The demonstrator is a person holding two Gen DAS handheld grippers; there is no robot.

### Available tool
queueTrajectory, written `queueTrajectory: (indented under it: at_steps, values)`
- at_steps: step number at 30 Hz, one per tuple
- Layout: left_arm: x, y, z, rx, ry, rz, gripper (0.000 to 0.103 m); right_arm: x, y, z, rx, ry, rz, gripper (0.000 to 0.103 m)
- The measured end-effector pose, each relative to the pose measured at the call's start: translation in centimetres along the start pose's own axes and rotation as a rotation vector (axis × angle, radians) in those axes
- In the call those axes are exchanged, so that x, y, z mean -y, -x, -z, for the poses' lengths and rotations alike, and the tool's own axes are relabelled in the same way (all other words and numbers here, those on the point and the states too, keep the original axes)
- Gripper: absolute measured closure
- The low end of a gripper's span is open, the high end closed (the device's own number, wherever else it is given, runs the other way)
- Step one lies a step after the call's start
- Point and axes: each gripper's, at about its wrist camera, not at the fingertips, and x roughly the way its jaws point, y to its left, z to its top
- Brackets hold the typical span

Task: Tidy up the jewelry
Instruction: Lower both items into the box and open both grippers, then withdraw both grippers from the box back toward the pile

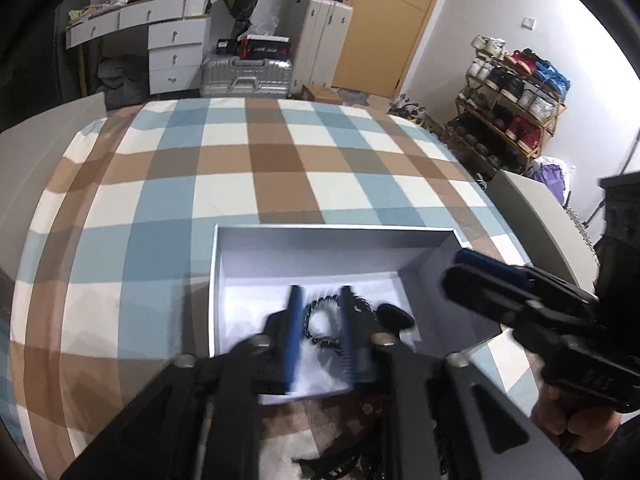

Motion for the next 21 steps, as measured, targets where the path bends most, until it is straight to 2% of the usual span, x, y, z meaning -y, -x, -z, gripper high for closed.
queueTrajectory:
  at_steps: [1,2,4,5,8,10,12,17,19,21]
  values:
    - [-0.1,0.1,0.1,0.002,0.011,-0.004,0.068,0.0,0.4,0.1,0.013,0.0,0.006,0.061]
    - [-0.3,0.5,0.2,0.016,0.022,0.002,0.065,0.0,1.1,0.2,0.036,0.002,0.017,0.06]
    - [-0.4,1.4,0.4,0.042,0.018,0.027,0.064,0.0,2.9,0.6,0.092,0.009,0.046,0.058]
    - [-0.2,2.0,0.5,0.059,0.007,0.028,0.064,0.0,3.8,0.8,0.119,0.008,0.05,0.054]
    - [0.6,3.3,0.8,0.1,-0.028,0.003,0.059,0.0,6.0,1.2,0.172,-0.002,0.048,0.048]
    - [1.0,4.3,1.3,0.132,-0.034,-0.001,0.044,-0.2,7.1,1.5,0.195,0.001,0.055,0.041]
    - [1.2,4.9,1.6,0.153,-0.03,0.008,0.042,-0.7,8.2,2.0,0.221,0.012,0.075,0.029]
    - [2.3,6.4,3.0,0.201,-0.023,-0.007,0.039,-1.6,10.7,3.7,0.265,0.025,0.066,0.016]
    - [2.5,6.5,3.7,0.23,0.013,-0.028,0.02,-2.0,11.1,4.4,0.258,0.031,0.059,0.01]
    - [2.7,6.7,4.6,0.272,0.039,-0.054,0.017,-2.3,11.6,5.2,0.256,0.047,0.069,0.008]
